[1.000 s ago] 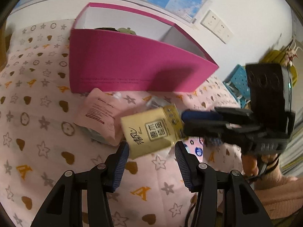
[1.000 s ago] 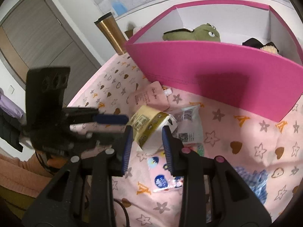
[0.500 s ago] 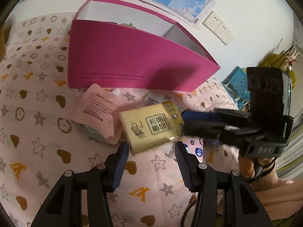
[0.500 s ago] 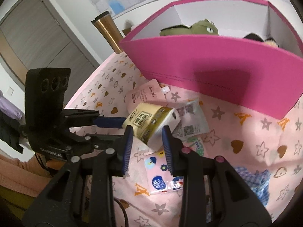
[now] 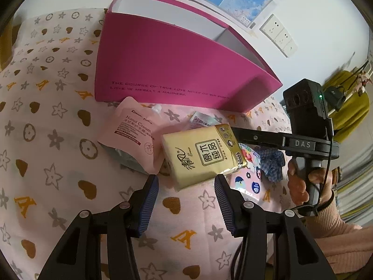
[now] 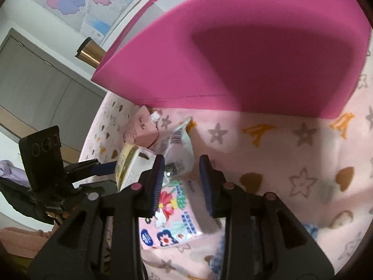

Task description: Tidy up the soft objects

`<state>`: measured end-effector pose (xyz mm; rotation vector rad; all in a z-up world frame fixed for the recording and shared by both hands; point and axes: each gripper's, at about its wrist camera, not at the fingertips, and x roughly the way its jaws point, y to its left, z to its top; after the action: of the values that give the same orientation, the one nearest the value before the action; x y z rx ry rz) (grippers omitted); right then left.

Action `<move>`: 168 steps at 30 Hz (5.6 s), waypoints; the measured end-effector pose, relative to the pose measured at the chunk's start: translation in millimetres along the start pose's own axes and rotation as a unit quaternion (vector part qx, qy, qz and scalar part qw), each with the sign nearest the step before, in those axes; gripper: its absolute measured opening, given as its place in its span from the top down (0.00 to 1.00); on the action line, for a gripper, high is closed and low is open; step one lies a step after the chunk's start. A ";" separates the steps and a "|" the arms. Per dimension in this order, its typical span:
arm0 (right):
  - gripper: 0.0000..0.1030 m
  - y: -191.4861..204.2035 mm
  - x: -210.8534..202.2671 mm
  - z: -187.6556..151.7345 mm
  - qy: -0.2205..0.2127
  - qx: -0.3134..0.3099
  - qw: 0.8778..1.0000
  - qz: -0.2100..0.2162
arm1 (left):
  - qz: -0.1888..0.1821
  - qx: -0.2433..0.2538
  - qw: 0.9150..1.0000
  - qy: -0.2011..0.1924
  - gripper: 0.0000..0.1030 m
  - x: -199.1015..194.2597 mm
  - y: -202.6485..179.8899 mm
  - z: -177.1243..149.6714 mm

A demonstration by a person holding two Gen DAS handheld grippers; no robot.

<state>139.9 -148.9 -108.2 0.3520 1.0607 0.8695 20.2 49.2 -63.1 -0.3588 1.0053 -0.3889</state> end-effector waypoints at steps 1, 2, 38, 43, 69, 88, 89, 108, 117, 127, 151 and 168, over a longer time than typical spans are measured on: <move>0.86 1.6 -0.1 -0.5 -0.003 -0.006 1.000 0.003 | 0.001 0.001 1.000 0.001 0.52 -1.1 1.5 -0.1; 0.89 5.3 -2.4 -0.8 -0.008 -0.013 1.000 0.006 | 0.001 0.001 1.000 0.001 0.52 -1.0 1.2 0.1; 0.95 -51.6 -87.0 -49.1 -0.105 0.043 0.991 -0.076 | -0.032 0.094 0.991 0.095 0.47 98.0 -98.3 50.0; 0.96 -23.2 -97.1 -43.2 -0.131 -0.001 0.990 -0.048 | -0.034 0.088 0.992 0.089 0.47 98.0 -97.2 55.6; 0.59 -54.1 -55.9 -13.1 -0.061 -0.013 0.995 -0.079 | -0.029 0.095 0.991 0.086 0.37 106.3 -99.0 66.4; 0.92 -54.3 -73.3 -26.4 -0.082 0.015 0.996 0.019 | -0.027 0.067 0.996 0.049 0.60 91.2 -87.2 65.3; 0.92 -49.0 -77.1 -26.3 -0.086 0.008 0.996 0.019 | -0.029 0.065 0.997 0.043 0.60 85.5 -87.5 65.1; 0.91 35.8 -105.4 62.6 -0.141 -0.083 0.986 0.034 | 0.025 0.088 0.994 -0.068 0.60 -12.7 -96.1 136.4; 0.90 19.2 -63.5 98.6 -0.110 -0.055 0.992 0.003 | 0.064 0.050 0.996 -0.037 0.58 14.9 -61.2 165.7; 0.73 16.2 -62.3 88.5 -0.108 -0.059 0.991 -0.060 | 0.086 0.032 0.995 -0.031 0.57 22.5 -42.9 154.6; 0.60 28.7 -139.1 15.4 -0.159 -0.080 0.983 -0.051 | 0.012 0.109 0.991 -0.077 0.53 -23.1 -92.4 75.9; 0.52 -28.6 -113.1 -54.1 -0.070 -0.016 0.991 -0.114 | -0.031 0.126 0.991 -0.018 0.53 17.2 -119.5 36.5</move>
<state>82.4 -261.1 -82.8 0.2544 0.9357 0.6466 42.2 -59.3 -2.8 -0.1688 0.8987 -0.5581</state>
